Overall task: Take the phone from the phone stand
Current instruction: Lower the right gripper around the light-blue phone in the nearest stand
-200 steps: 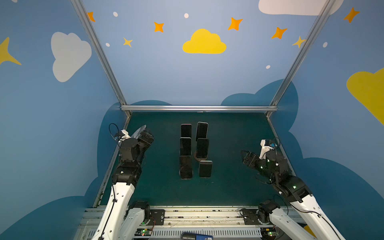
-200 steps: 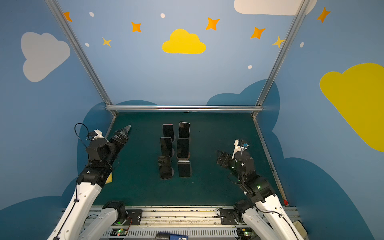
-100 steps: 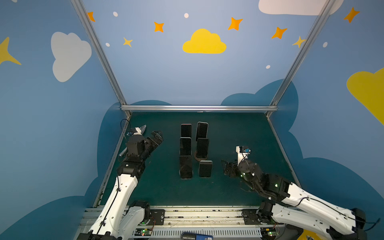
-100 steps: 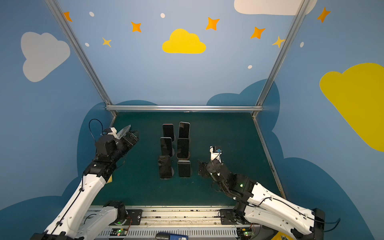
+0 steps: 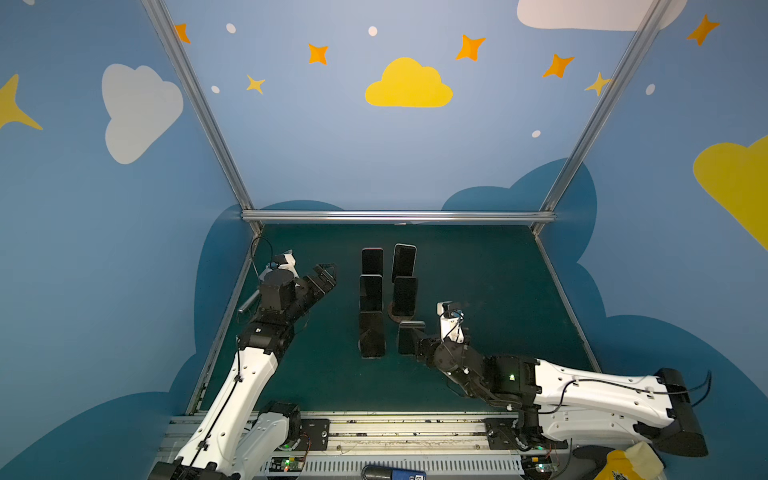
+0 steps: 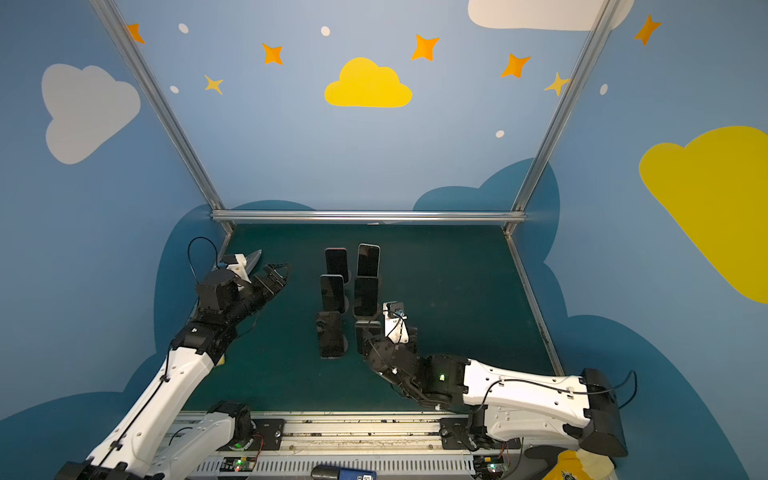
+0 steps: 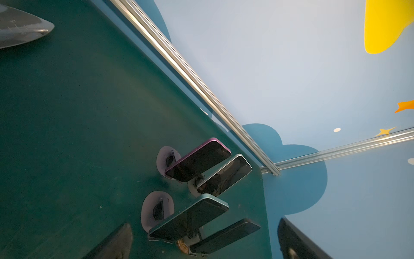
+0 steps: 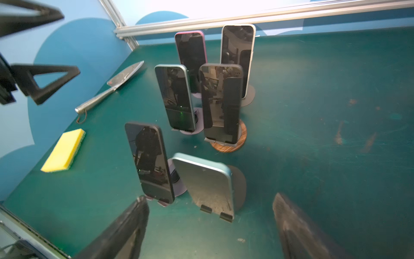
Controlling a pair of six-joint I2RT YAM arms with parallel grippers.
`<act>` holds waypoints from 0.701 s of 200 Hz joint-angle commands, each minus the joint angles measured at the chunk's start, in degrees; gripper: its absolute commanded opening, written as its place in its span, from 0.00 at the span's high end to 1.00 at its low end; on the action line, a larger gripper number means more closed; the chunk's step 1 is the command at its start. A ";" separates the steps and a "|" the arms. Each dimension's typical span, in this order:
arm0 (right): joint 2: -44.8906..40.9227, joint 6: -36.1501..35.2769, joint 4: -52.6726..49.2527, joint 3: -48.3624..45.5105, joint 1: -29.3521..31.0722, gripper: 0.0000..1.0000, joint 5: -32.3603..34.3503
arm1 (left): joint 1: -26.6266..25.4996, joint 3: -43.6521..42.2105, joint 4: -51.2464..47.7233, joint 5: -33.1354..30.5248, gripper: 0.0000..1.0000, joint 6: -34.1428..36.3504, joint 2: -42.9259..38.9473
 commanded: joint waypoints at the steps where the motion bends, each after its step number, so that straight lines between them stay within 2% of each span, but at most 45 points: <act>1: 2.65 2.59 0.56 3.47 0.88 0.11 3.06 | -0.66 1.82 1.18 1.14 0.00 -0.34 -0.76; 40: 6.66 6.90 -4.59 6.97 1.90 0.10 6.31 | -1.70 1.73 0.90 -0.03 0.00 0.40 -1.73; 140: 13.22 11.28 -4.86 8.88 1.66 0.10 9.46 | -2.70 1.72 0.84 -0.09 0.00 0.57 -1.92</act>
